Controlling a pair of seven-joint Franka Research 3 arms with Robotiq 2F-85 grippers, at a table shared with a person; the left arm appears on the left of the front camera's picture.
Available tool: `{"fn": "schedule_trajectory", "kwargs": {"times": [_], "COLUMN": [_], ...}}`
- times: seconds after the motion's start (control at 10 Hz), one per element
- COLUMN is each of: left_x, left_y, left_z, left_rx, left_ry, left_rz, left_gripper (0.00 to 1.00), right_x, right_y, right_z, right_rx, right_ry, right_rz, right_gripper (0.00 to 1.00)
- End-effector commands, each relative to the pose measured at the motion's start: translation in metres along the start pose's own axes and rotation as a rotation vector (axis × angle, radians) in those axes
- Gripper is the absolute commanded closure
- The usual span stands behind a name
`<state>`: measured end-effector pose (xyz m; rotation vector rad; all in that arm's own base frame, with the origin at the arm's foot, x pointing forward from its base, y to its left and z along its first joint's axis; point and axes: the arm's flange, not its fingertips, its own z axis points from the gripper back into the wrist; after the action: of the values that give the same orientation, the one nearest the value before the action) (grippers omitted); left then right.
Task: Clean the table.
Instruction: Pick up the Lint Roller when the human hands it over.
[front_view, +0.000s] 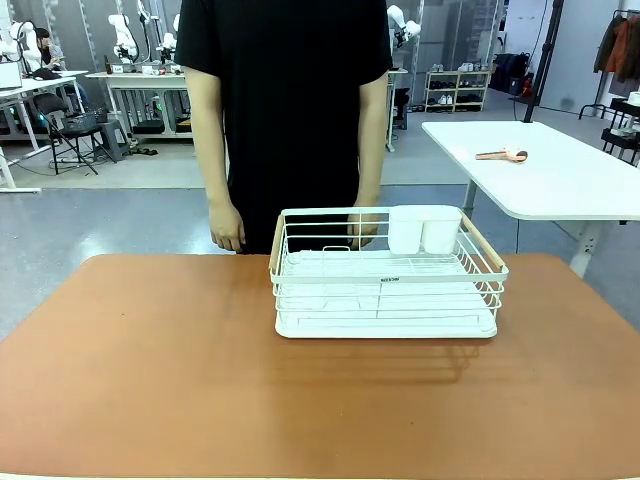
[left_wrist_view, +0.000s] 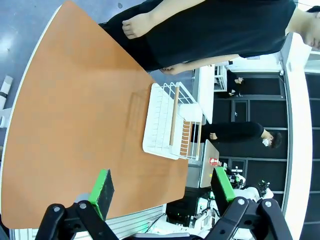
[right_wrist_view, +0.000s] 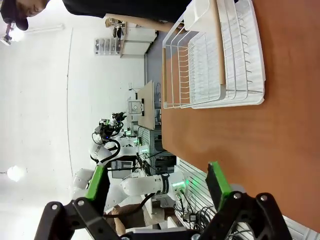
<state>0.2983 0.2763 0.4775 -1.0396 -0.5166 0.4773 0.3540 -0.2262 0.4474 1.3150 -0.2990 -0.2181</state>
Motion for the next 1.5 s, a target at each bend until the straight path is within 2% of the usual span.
{"fn": "schedule_trajectory", "kwargs": {"times": [0.0, 1.4], "left_x": [-0.0004, -0.0004], "left_y": [0.0011, 0.0011], "left_z": [0.0034, 0.0034], "left_rx": [-0.005, -0.005], "left_ry": [0.015, 0.015], "left_rz": [-0.026, -0.026], "left_gripper": [0.00, 0.00], "right_x": [-0.0014, -0.0014], "right_y": [0.0030, 0.0030], "right_z": [-0.0010, -0.0010], "right_rx": [0.011, 0.011], "right_ry": [0.001, 0.001], "right_rz": [0.027, 0.027], "right_gripper": [0.00, 0.00]}}
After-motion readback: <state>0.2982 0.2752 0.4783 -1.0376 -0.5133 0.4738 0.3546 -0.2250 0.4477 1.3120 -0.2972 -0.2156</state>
